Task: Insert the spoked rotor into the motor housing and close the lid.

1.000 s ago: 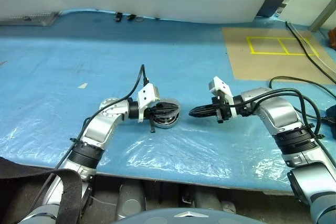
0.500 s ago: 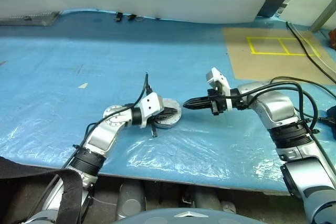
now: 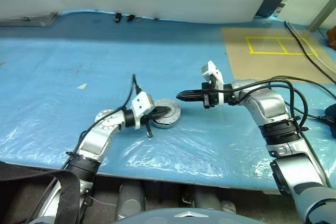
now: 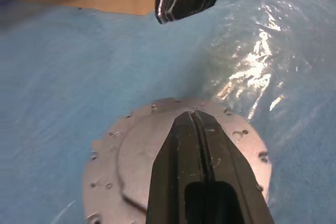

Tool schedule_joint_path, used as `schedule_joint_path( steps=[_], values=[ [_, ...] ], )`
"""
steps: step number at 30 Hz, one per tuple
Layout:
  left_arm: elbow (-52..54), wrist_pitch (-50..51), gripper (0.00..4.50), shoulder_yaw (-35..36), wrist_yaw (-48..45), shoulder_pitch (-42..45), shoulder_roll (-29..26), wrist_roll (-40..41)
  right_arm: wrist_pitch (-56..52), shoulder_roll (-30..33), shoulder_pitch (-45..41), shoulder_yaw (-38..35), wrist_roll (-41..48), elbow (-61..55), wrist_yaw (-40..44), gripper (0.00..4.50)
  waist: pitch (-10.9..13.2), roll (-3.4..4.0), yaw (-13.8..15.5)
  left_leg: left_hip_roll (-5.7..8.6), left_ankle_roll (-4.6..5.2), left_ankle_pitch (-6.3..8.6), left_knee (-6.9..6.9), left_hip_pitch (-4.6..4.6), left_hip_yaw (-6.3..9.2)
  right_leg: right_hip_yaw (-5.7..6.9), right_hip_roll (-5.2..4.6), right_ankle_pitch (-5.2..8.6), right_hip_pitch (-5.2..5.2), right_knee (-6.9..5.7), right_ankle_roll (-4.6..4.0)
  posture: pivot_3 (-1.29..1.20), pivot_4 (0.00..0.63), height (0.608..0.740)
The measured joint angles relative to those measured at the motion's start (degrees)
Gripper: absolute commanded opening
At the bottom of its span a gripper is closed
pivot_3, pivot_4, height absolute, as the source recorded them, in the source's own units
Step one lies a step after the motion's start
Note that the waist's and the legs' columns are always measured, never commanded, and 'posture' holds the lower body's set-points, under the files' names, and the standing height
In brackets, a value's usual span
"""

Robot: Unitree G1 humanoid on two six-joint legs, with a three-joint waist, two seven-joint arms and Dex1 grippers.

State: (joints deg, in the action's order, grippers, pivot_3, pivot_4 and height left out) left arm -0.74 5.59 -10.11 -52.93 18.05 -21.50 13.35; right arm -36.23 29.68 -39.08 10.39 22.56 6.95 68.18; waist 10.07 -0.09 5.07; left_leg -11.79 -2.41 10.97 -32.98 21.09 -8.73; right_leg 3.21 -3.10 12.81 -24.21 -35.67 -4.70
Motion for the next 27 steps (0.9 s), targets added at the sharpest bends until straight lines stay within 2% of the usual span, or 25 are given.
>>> schedule_joint_path(
  steps=[4,14,18,27],
  values=[
    [5.8,1.6,0.00,4.2,0.8,-3.7,-2.9,2.8,2.1,-2.5,-1.0,0.2,-1.2,0.9,-1.9,0.98,0.0,0.00,-0.4,0.00,0.03,-0.02,0.11,0.01,0.00,0.00,0.01,0.01,-0.02,0.09,-0.01,0.00,0.150,0.740],
    [19.5,5.1,0.00,9.8,5.8,-21.5,-4.4,6.9,7.2,-8.1,-2.8,4.5,-5.5,3.6,-3.8,4.48,0.0,0.00,-1.3,-0.02,-0.07,0.06,0.17,-0.06,-0.02,0.01,0.01,0.01,-0.01,0.14,0.00,0.00,0.150,0.740],
    [21.9,5.1,0.00,11.3,8.2,-27.1,-4.7,6.8,9.1,-8.2,-2.9,8.1,-8.2,4.6,-2.4,4.48,0.0,0.00,-1.2,-0.02,-0.06,0.07,0.19,-0.05,-0.02,0.00,0.01,0.02,-0.01,0.18,0.01,0.00,0.150,0.740],
    [25.9,4.6,0.00,12.9,12.7,-33.1,-3.1,6.9,14.9,-8.3,-2.9,12.2,-14.0,10.9,-1.4,4.48,0.0,-0.01,-1.3,-0.04,-0.05,0.08,0.21,-0.08,-0.03,-0.01,0.03,0.02,0.00,0.19,0.00,0.00,0.150,0.740]
  ],
)
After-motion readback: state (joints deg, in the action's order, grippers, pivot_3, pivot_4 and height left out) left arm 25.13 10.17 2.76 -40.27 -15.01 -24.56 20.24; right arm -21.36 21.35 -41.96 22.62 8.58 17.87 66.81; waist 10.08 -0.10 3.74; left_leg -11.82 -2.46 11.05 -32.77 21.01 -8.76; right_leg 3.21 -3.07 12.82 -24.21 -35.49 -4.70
